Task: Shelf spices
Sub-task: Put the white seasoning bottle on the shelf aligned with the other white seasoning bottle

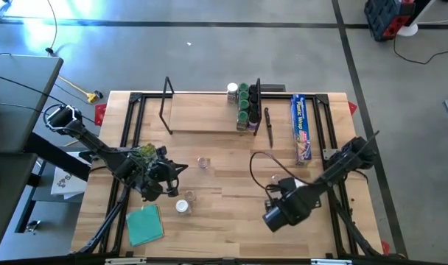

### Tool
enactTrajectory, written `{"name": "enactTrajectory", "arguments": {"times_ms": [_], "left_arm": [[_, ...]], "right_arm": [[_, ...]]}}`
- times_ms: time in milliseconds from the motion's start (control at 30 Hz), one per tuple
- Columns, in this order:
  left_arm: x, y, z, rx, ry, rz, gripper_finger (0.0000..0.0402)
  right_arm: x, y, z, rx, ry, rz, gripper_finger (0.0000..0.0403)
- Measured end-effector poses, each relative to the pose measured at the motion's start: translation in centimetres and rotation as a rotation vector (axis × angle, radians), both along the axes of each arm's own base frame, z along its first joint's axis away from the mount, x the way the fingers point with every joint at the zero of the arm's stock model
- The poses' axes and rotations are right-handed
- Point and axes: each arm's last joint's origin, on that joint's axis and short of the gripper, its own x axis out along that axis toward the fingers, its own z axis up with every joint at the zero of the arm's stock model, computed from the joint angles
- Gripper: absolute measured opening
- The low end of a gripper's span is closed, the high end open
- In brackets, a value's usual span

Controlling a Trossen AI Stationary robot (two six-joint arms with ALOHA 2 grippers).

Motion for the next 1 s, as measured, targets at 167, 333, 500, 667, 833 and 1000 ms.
{"name": "enactTrajectory", "arguments": {"times_ms": [167,333,500,667,833,1000], "left_arm": [[0.0,0.0,0.0,-0.019,-0.008,0.008,0.0],[-0.1,-0.2,0.0,-0.04,-0.011,-0.001,0.0],[-0.3,-0.6,0.0,-0.047,-0.014,-0.017,0.0],[-0.4,-0.7,0.0,-0.047,-0.015,-0.021,0.0],[-0.4,-0.7,0.0,-0.047,-0.016,-0.021,0.0],[-0.4,-0.7,0.0,-0.051,-0.017,-0.018,0.0]], "right_arm": [[-0.3,-1.2,-1.5,0.08,-0.014,0.012,0.0351],[-1.1,-1.6,-3.0,0.127,-0.099,-0.034,0.035],[-1.7,-1.6,-4.3,0.171,-0.081,-0.042,0.035],[-1.2,-1.4,-4.8,0.211,-0.127,-0.011,0.0323],[-0.8,-1.0,-4.8,0.251,-0.169,0.019,0.0249],[-0.1,-0.7,-4.8,0.272,-0.248,0.099,0.0186]]}}
